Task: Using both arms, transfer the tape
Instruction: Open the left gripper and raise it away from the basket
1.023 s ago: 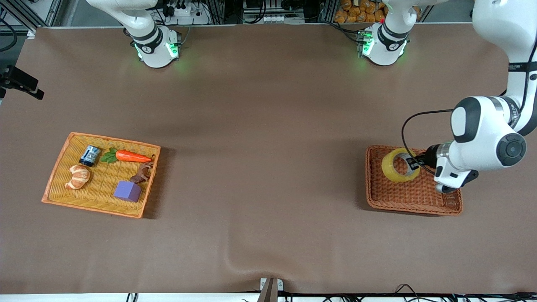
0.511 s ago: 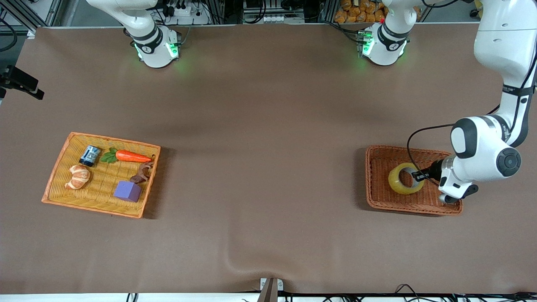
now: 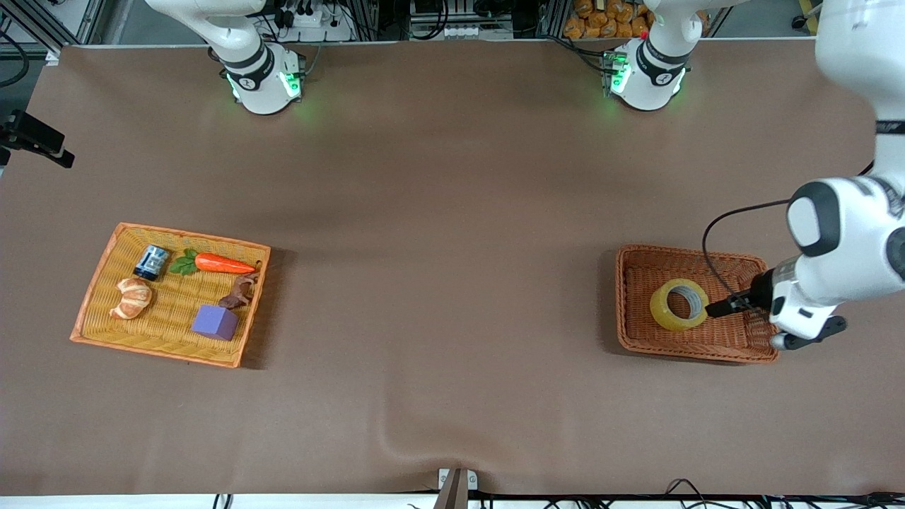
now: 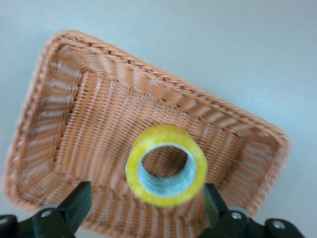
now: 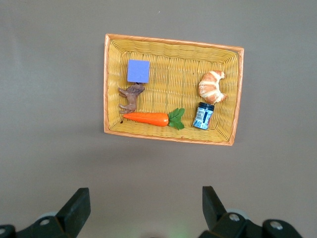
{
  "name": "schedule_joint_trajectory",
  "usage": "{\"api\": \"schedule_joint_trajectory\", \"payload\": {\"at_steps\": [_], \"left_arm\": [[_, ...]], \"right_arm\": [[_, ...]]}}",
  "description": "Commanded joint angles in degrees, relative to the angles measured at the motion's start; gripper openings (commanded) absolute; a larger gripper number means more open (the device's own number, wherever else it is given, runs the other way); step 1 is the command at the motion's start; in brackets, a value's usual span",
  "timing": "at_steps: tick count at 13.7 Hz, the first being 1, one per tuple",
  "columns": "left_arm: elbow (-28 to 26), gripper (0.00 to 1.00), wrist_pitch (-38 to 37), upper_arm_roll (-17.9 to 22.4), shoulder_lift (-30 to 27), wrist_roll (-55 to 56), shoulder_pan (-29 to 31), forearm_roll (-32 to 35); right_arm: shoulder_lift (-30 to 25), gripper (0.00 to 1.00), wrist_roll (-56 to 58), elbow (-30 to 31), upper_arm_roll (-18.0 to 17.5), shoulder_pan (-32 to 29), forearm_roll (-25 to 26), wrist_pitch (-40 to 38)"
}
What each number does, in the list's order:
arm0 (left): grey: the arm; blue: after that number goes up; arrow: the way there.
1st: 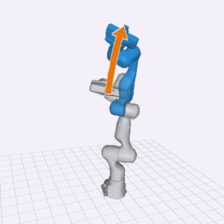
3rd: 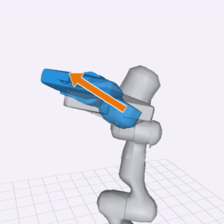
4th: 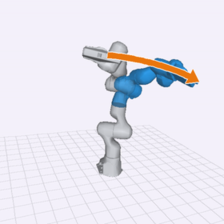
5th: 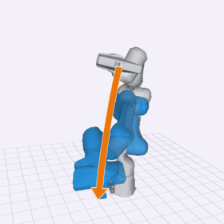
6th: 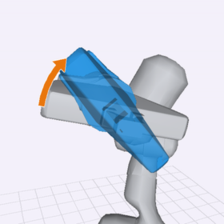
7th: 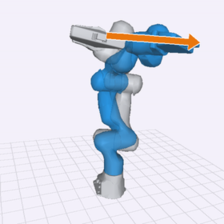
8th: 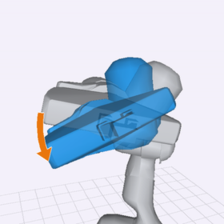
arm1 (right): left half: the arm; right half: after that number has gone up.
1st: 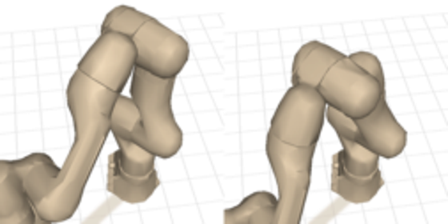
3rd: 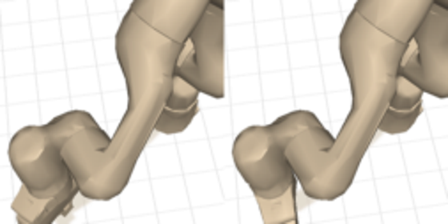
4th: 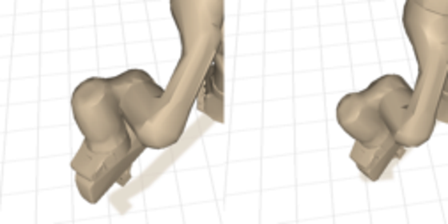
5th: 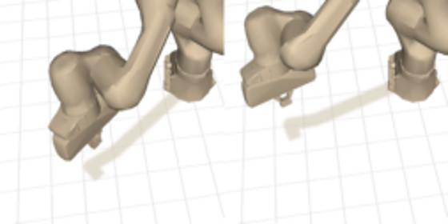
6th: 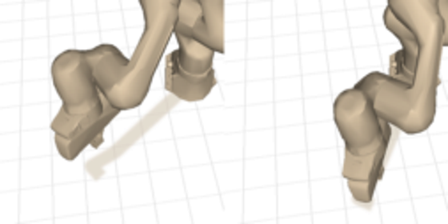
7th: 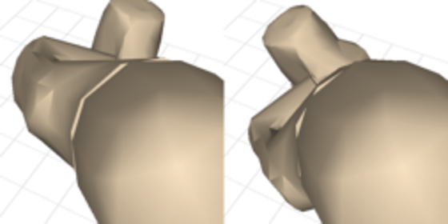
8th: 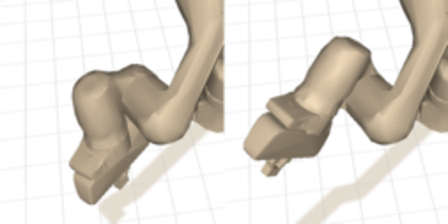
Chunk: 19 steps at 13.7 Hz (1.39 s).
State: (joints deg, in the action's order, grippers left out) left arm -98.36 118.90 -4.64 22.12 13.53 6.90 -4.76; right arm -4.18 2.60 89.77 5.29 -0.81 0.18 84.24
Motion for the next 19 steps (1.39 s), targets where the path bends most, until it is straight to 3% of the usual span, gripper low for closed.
{"api": "schedule_joint_trajectory", "payload": {"at_steps": [1, 5, 11, 19], "left_arm": [[-1.48, 1.0, -5.51, -1.15, -7.87, 0.71, -0.13, 0.98], [1.14, 1.0, -11.83, -2.3, -13.5, 0.71, -0.13, 5.8], [14.68, 1.0, -29.32, -2.83, -14.21, 0.62, 0.04, 6.16], [15.04, 1.0, -31.97, -2.91, -18.07, 0.18, 0.48, 5.99]], "right_arm": [[0.31, 1.0, -0.32, -0.91, -0.29, -0.15, -0.62, -0.57], [0.31, 1.0, -0.32, -1.0, -0.29, -0.15, -0.71, -0.57], [0.31, 1.0, -0.41, -1.09, -0.37, -0.06, -0.71, -0.57], [0.31, 1.0, -1.02, -1.88, -0.29, 0.02, -0.97, -0.75]]}}
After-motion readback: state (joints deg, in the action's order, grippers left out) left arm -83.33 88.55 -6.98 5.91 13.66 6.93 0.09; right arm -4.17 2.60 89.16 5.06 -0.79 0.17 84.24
